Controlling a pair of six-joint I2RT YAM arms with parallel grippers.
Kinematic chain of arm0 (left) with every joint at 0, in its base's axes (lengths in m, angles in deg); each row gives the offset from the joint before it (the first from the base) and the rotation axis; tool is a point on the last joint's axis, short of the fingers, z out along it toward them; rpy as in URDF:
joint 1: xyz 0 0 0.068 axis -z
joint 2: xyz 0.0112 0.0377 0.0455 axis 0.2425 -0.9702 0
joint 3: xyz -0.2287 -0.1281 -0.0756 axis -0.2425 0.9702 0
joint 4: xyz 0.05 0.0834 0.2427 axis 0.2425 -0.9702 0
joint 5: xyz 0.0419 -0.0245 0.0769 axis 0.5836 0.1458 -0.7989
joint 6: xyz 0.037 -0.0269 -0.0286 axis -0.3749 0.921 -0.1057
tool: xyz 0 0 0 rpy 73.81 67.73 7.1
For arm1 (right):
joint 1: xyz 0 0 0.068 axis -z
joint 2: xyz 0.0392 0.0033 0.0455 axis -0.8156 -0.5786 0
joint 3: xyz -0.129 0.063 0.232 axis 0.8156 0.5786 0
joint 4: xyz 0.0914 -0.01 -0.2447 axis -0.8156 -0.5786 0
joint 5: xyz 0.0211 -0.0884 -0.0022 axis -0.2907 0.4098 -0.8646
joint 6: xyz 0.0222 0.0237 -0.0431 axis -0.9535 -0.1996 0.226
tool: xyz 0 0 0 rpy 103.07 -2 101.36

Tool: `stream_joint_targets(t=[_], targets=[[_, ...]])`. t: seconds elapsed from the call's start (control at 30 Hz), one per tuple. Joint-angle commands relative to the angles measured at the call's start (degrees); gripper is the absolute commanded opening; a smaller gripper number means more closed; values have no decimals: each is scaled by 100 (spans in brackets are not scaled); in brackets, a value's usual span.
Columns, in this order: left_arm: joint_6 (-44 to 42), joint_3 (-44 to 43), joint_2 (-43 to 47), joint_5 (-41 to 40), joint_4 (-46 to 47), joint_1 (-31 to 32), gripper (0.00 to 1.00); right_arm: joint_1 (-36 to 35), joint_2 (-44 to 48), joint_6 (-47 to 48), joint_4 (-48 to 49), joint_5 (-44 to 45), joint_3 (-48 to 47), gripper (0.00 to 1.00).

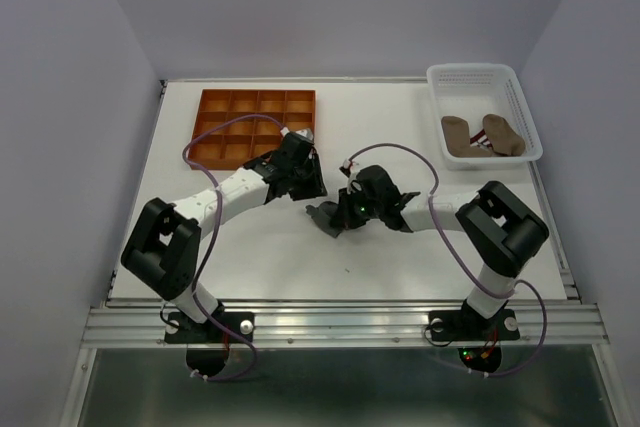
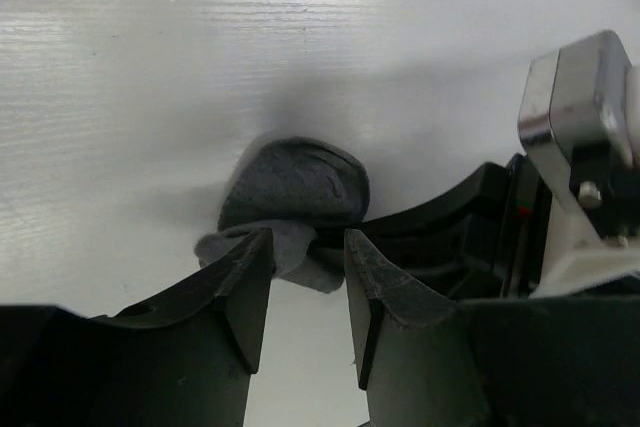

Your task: Roll the socks

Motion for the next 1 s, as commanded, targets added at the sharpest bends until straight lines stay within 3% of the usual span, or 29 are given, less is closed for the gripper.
stream_joint_targets(t=[0.0,0.33,0.57,0.97], targets=[[-48,-108,333,52,-30,-6,46,320,-227,-402,141,-565,117,1],[-153,15,465,113,-22,-15,47,655,-438,-798,212,-1410,21,1],[-197,848,931,438,399,-6,52,717,-623,-921,194,-1771,-129,1],[-250,806,334,439,664,3,52,769,-658,-789,54,-1771,-278,2]])
